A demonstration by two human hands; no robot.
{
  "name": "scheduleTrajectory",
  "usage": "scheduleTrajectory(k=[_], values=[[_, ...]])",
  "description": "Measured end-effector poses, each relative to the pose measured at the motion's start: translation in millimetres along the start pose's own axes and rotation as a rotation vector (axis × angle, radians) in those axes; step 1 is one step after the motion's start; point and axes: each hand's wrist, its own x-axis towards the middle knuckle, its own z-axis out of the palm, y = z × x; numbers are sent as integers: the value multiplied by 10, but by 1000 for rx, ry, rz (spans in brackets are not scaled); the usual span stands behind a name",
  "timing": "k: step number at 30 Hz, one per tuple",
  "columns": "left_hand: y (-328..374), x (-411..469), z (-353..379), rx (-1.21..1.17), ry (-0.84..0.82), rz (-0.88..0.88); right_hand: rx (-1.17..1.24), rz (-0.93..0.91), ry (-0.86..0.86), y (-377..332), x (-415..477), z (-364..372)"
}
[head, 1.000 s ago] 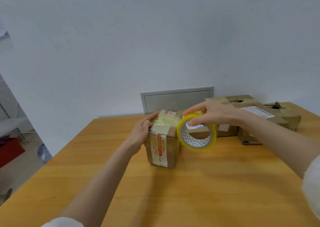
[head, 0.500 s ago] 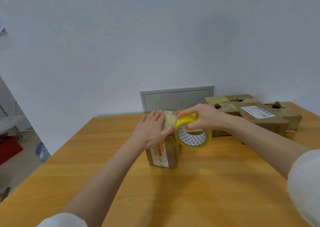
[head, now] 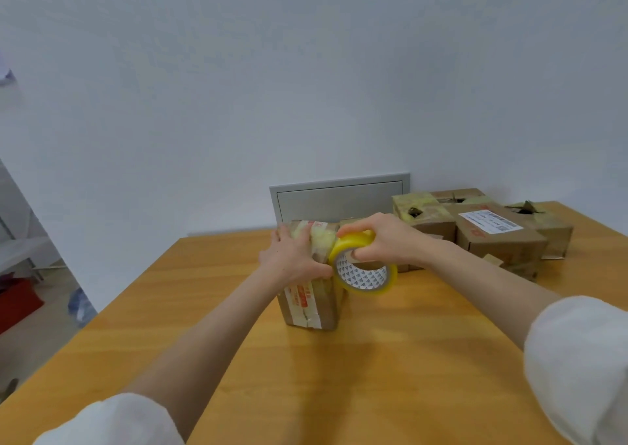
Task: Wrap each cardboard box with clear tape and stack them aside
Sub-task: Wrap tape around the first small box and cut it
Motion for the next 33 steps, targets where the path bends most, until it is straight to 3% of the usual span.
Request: scheduleTrajectory(k=[2, 4, 7, 9, 16, 20, 24, 26, 33], values=[[9, 17, -26, -110, 23, -5, -41, -13, -26, -72, 26, -71], [-15, 3, -87, -400, 70, 33, -53, -40, 1, -154, 76, -225], [-101, -14, -138, -863, 40, 0, 237, -60, 128, -262, 157, -466], [-161, -47, -47, -1030, -36, -55, 398, -70, 144, -301, 191, -461], [-444, -104, 291, -1201, -59, -147, 483, -86, 39, -257, 289, -93], [-515, -88, 338, -1229, -54, -182, 293, -103, -11, -333, 365, -191], [-695, -135, 475, -1304, -59, -295, -102, -35, -123, 5, 226, -296], [-713, -115, 508, -1307, -50, -303, -59, 32, -163, 193, 100, -264], [-732, -78, 521, -1308, -50, -287, 68, 31, -49, 303, -22, -369]])
